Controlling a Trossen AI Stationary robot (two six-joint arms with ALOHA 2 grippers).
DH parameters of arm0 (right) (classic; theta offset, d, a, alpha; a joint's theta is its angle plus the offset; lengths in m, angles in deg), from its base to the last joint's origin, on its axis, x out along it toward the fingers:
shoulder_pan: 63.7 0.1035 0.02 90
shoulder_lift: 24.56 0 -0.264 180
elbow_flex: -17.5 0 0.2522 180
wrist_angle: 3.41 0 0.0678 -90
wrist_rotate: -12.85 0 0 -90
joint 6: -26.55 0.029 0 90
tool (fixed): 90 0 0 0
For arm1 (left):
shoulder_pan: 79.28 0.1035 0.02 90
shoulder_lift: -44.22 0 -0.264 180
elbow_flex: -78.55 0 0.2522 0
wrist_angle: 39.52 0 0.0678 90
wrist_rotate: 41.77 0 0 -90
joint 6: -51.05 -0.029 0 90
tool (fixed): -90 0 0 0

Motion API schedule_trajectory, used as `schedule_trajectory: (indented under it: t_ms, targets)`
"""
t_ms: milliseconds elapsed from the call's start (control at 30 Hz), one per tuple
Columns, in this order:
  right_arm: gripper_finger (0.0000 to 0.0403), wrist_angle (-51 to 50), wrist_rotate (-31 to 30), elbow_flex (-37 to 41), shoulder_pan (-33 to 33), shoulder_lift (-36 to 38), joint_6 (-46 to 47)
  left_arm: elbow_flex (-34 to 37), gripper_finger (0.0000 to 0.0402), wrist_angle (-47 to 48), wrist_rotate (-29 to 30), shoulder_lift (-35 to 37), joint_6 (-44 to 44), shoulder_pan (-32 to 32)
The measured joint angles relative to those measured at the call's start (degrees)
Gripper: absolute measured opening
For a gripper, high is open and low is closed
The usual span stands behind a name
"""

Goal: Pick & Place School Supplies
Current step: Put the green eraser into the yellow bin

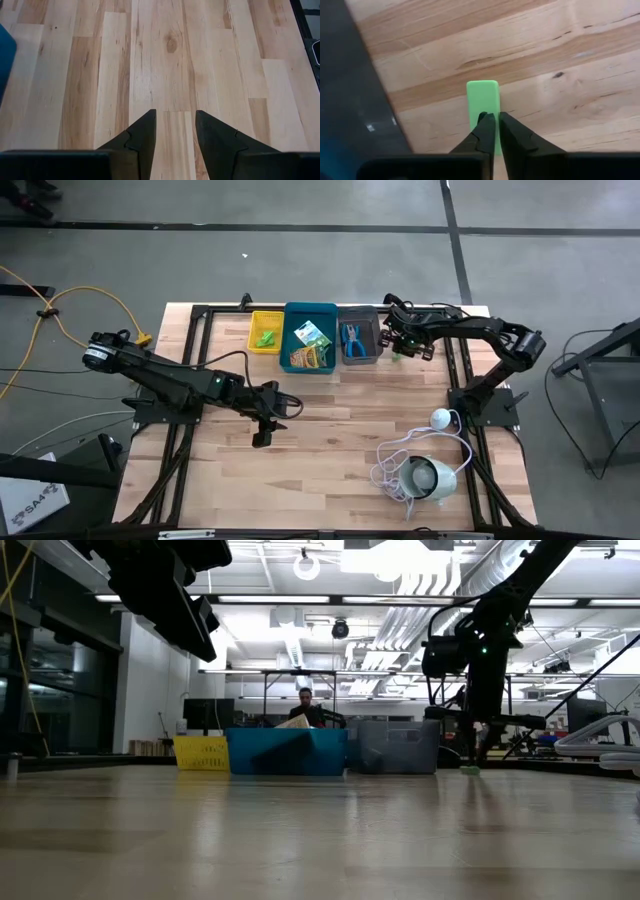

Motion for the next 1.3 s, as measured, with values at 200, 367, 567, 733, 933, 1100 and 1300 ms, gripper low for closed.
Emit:
schedule_trajectory:
  t_ms: [200, 367, 567, 733, 933, 1100, 1300]
  targets:
    - [0.0005, 0.0, 0.8, 0.0, 0.0, 0.0, 0.0, 0.0, 0.0134, 0.0, 0.0, 0.0, 0.0, 0.0]
    - [0.0033, 0.1, 1.3, -0.1, 0.0, 0.0, -0.6, 0.0, 0.0134, 0.0, 0.0, 0.0, 0.0, 0.0]
    - [0.0100, 0.3, 1.3, -0.1, 0.0, 0.0, -1.5, 0.0, 0.0134, 0.0, 0.0, 0.0, 0.0, 0.0]
    - [0.0145, 1.1, 1.3, -0.1, 0.0, 0.0, -1.5, 0.0, 0.0134, 0.0, 0.0, 0.0, 0.0, 0.0]
    - [0.0171, 1.3, 1.0, -0.1, 0.0, 0.0, -1.5, 0.0, 0.0134, 0.1, 0.0, 0.0, 0.0, 0.0]
    - [0.0172, 1.5, 0.9, -0.1, 0.3, 0.0, -0.9, 0.0, 0.0134, 0.1, 0.0, 0.0, 0.0, 0.0]
    - [0.0171, 5.7, 1.0, -0.1, 0.9, 0.0, 0.6, 0.0, 0.0134, 0.1, 0.0, 0.0, 0.0, 0.0]
